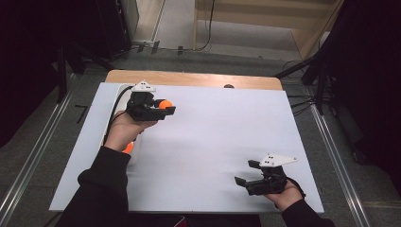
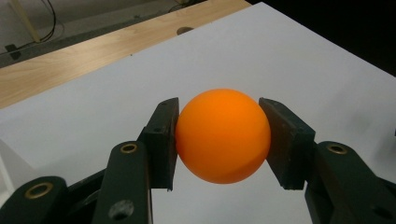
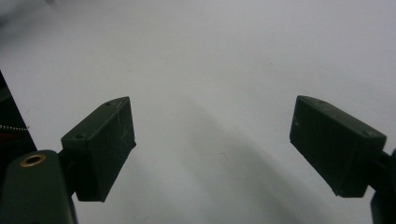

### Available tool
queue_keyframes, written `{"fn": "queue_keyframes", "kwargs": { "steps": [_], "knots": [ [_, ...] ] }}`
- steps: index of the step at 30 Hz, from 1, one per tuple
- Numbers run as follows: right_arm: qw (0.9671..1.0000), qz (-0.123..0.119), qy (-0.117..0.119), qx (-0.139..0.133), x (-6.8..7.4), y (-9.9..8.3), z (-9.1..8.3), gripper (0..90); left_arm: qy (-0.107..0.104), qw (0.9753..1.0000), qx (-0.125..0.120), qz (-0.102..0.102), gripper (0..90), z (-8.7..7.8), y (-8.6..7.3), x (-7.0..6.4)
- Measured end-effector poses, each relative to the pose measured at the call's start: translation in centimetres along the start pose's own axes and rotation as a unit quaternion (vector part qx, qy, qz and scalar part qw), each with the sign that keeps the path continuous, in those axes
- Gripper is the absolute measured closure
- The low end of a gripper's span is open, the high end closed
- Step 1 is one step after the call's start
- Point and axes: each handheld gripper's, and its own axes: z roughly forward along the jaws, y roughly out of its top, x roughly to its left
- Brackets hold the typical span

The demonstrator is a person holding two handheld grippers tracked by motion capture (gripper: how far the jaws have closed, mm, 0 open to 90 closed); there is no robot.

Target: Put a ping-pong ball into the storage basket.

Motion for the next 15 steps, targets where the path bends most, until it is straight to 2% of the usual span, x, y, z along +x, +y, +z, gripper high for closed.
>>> {"fn": "queue_keyframes", "kwargs": {
  "steps": [15],
  "knots": [
    [1.0000, 0.000, 0.000, 0.001, -0.03, 0.00, 0.03, 12.5, 0.008, 0.9999, -0.006, -0.014, 50.7, -0.92, -0.29, 0.81]
  ]
}}
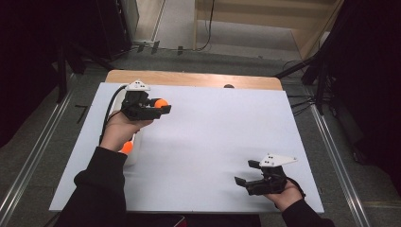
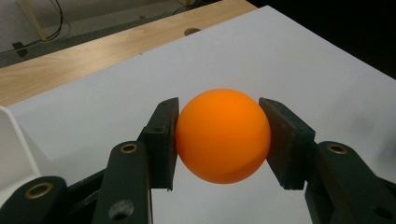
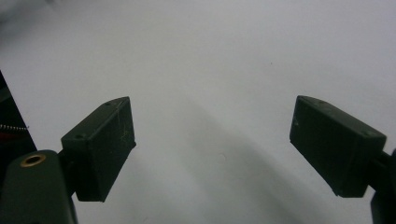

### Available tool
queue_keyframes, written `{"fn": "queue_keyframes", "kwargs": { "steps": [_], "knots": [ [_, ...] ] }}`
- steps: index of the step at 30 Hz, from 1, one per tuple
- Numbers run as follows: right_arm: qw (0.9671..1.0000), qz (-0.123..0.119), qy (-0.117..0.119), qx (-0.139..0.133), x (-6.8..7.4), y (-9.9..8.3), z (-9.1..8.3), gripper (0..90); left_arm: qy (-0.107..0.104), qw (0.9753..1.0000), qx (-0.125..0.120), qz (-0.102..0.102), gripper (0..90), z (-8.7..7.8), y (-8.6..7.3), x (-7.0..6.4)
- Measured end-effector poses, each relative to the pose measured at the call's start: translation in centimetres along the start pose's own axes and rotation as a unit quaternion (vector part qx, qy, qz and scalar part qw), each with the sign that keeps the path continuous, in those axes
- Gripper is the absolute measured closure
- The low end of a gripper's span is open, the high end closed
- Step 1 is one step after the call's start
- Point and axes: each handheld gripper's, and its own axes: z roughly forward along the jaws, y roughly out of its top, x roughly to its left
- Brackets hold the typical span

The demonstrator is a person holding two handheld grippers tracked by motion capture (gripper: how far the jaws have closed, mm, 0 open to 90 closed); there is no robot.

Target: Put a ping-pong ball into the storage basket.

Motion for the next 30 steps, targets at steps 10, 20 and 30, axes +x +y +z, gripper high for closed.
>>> {"fn": "queue_keyframes", "kwargs": {
  "steps": [10, 20, 30],
  "knots": [
    [1.0000, 0.002, 0.000, 0.002, 0.0, 0.0, 0.0, 12.5, 0.011, 0.9999, -0.003, -0.006, 50.7, -0.8, -0.4, 0.8],
    [1.0000, 0.000, 0.000, 0.001, 0.0, 0.0, 0.0, 12.5, 0.018, 0.9997, -0.005, -0.014, 50.7, -1.2, -0.9, 1.3],
    [1.0000, 0.001, -0.001, 0.001, 0.0, 0.0, 0.0, 12.5, 0.030, 0.9992, -0.008, -0.023, 50.7, -1.7, -1.2, 2.0]
  ]
}}
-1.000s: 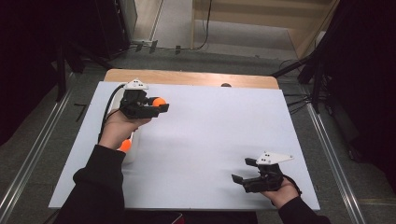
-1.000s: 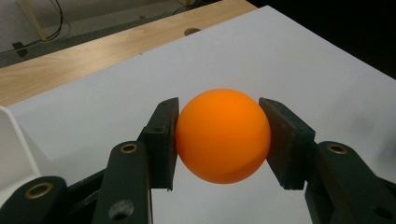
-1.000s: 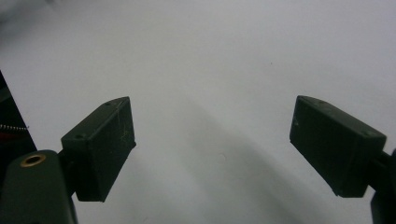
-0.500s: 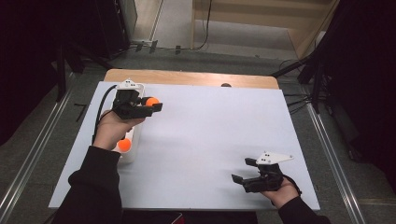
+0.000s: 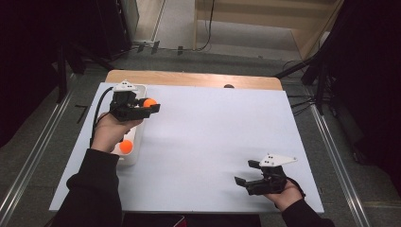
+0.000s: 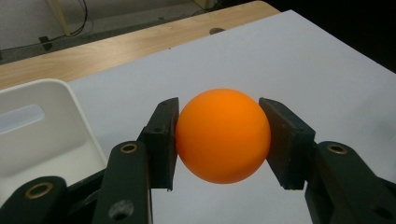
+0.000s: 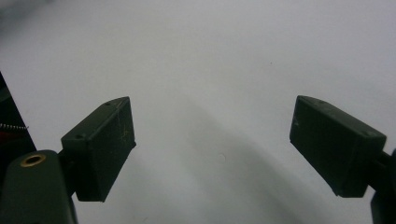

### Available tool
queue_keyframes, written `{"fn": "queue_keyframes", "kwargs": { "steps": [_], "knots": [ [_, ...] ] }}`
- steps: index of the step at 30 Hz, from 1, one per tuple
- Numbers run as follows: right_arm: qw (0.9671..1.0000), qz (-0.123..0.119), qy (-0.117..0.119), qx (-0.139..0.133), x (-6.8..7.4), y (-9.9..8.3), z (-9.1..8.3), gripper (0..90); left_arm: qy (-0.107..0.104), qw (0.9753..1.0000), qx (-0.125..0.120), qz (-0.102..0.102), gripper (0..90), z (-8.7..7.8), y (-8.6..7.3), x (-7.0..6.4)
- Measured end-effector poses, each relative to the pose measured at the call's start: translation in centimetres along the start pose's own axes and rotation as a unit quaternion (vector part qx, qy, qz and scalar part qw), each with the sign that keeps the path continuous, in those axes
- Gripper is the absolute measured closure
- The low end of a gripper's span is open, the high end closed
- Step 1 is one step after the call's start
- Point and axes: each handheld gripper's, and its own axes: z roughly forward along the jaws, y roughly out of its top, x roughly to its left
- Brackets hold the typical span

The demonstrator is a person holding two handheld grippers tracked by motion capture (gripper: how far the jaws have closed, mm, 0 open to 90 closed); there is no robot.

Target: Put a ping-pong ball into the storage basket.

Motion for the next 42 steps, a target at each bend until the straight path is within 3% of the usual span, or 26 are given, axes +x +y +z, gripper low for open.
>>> {"fn": "queue_keyframes", "kwargs": {
  "steps": [10, 18, 23, 26, 42],
  "knots": [
    [1.0000, -0.001, 0.001, 0.002, 0.1, 0.0, 0.0, 12.5, 0.030, 0.9994, -0.008, -0.017, 50.7, -0.6, -0.3, 1.1],
    [1.0000, 0.000, 0.001, 0.002, 0.1, 0.0, 0.0, 12.5, 0.052, 0.9984, -0.006, -0.019, 50.6, -0.9, -0.4, 1.5],
    [1.0000, -0.001, 0.000, 0.001, 0.1, 0.0, 0.0, 12.5, 0.055, 0.9979, -0.011, -0.032, 50.6, -1.1, -0.6, 1.8],
    [1.0000, -0.001, 0.001, 0.001, 0.1, 0.0, 0.0, 12.5, 0.062, 0.9970, -0.009, -0.044, 50.6, -1.2, -0.6, 1.9],
    [1.0000, -0.003, 0.003, 0.002, 0.1, 0.1, 0.1, 12.5, 0.108, 0.9923, -0.018, -0.059, 50.6, -2.1, -1.3, 2.8]
  ]
}}
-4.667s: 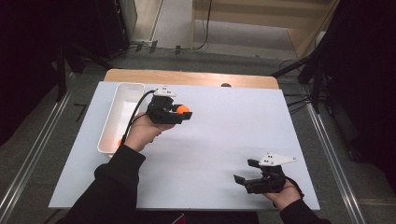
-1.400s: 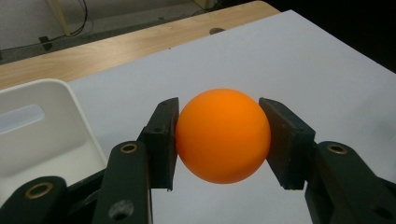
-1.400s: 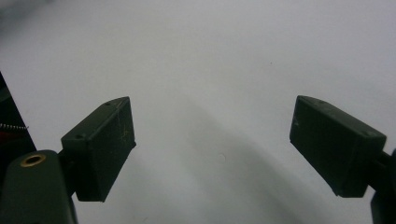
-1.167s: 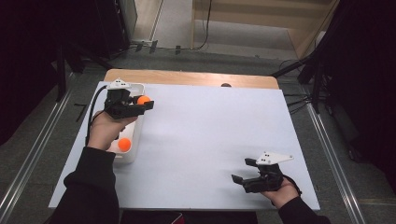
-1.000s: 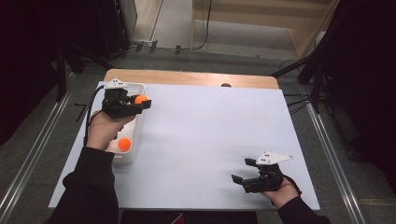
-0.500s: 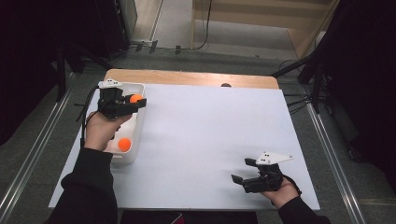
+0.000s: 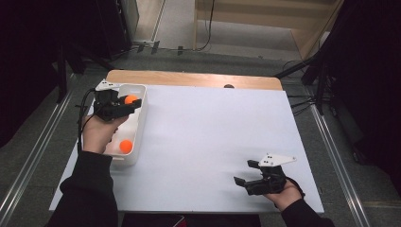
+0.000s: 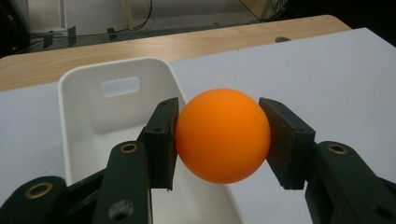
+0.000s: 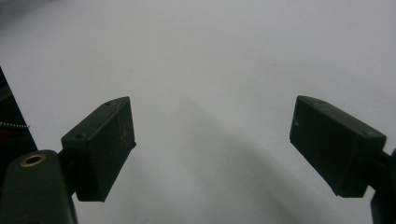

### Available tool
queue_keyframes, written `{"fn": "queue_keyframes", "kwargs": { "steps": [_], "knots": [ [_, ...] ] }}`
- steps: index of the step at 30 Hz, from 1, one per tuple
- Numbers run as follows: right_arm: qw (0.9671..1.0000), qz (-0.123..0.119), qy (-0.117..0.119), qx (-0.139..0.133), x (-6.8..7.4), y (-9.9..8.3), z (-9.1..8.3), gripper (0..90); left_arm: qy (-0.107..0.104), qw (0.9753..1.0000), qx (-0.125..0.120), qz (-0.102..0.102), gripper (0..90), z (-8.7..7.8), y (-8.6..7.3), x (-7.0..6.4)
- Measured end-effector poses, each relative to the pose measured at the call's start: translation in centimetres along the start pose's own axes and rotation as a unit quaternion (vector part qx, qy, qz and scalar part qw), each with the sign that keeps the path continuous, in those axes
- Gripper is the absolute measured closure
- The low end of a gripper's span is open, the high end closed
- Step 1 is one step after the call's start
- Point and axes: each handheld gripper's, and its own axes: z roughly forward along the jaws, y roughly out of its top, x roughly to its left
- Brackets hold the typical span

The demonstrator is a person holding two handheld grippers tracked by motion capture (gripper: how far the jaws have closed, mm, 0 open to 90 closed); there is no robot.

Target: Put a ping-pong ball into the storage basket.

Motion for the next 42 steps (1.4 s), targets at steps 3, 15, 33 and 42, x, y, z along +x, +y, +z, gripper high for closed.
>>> {"fn": "queue_keyframes", "kwargs": {
  "steps": [3, 15, 33, 42],
  "knots": [
    [1.0000, -0.001, 0.000, 0.000, 0.0, 0.0, 0.0, 12.5, 0.008, 1.0000, -0.001, -0.002, 50.6, -0.1, -0.1, 0.2],
    [1.0000, -0.001, -0.001, 0.000, 0.0, 0.0, 0.0, 12.5, 0.035, 0.9994, 0.000, -0.005, 50.6, 0.0, -0.3, 0.6],
    [1.0000, -0.003, 0.001, 0.002, 0.1, 0.0, 0.1, 12.5, 0.076, 0.9968, -0.019, -0.015, 50.5, 0.9, -0.9, 0.7],
    [1.0000, -0.004, 0.001, 0.001, 0.1, 0.0, 0.1, 12.5, 0.087, 0.9959, -0.023, -0.009, 50.5, 1.4, -1.3, 0.7]
  ]
}}
